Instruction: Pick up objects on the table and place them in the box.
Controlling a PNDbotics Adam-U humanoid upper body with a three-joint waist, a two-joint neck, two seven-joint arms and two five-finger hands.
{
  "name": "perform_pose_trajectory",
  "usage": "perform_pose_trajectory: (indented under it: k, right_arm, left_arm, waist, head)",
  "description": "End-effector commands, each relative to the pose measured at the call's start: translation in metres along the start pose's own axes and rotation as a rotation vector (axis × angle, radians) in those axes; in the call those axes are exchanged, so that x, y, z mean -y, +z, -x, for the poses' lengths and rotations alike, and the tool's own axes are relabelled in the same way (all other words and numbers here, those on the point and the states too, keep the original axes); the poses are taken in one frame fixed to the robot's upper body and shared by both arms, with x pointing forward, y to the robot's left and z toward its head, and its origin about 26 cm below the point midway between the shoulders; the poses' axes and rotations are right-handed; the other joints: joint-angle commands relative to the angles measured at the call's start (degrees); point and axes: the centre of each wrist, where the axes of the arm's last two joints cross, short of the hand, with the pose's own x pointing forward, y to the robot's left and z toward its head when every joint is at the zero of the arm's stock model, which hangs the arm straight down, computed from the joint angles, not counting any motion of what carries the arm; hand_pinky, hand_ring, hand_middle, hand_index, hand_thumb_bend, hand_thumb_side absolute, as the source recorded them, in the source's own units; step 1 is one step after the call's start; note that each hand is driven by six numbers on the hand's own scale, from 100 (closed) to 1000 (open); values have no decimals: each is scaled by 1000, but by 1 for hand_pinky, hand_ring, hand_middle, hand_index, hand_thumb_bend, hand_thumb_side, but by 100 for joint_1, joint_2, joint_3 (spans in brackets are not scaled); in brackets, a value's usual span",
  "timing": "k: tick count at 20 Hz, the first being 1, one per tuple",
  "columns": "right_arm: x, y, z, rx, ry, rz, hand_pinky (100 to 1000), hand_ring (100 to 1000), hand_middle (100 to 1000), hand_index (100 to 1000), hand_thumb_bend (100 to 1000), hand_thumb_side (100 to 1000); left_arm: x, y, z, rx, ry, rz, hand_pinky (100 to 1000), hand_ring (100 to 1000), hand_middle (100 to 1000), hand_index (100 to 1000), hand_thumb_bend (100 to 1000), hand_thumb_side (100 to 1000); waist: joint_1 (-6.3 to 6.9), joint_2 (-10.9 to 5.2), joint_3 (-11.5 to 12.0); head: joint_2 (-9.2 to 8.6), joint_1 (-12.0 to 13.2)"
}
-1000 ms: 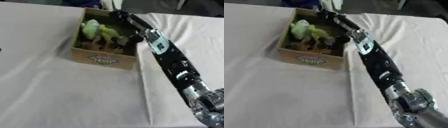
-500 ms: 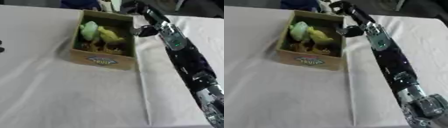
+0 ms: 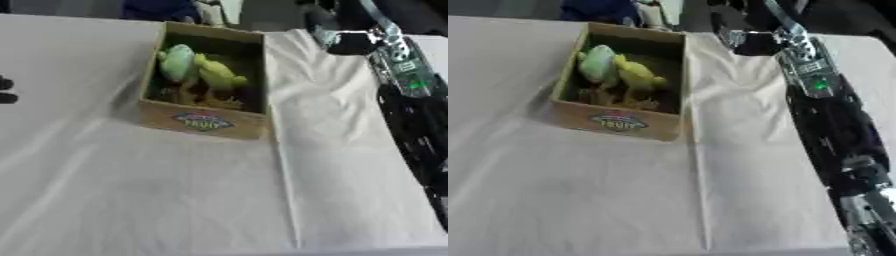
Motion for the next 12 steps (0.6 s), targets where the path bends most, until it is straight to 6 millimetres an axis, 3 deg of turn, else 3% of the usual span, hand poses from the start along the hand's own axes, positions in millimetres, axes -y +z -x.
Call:
perform_pose_trajectory:
  k: [1,6,7,12]
  right_arm:
    - [26,6,-29,106,6,5,801,922,800,837,100,126]
    - [30,41,-46,113,-85,111,777,897,777,816,100,143]
    - [29,48,-49,112,-98,128,773,895,775,813,100,179]
    - [19,79,-56,62,-157,201,765,885,763,789,100,223]
  left_arm:
    - [-5,0,-7,11,-33,-24,708,731,636,810,100,406]
    - [-5,5,-5,-12,-40,-56,711,732,636,810,100,414]
    - [-5,6,-4,-17,-40,-62,712,732,636,810,100,416]
    - [-5,10,0,-39,-40,-81,710,733,636,811,100,426]
  waist:
    - [35,-112,-37]
    - [51,-116,-131]
    - [54,-122,-155]
    - [85,-130,-263]
  head:
    - [27,93]
    - [58,262]
    - [72,298]
    - [174,417]
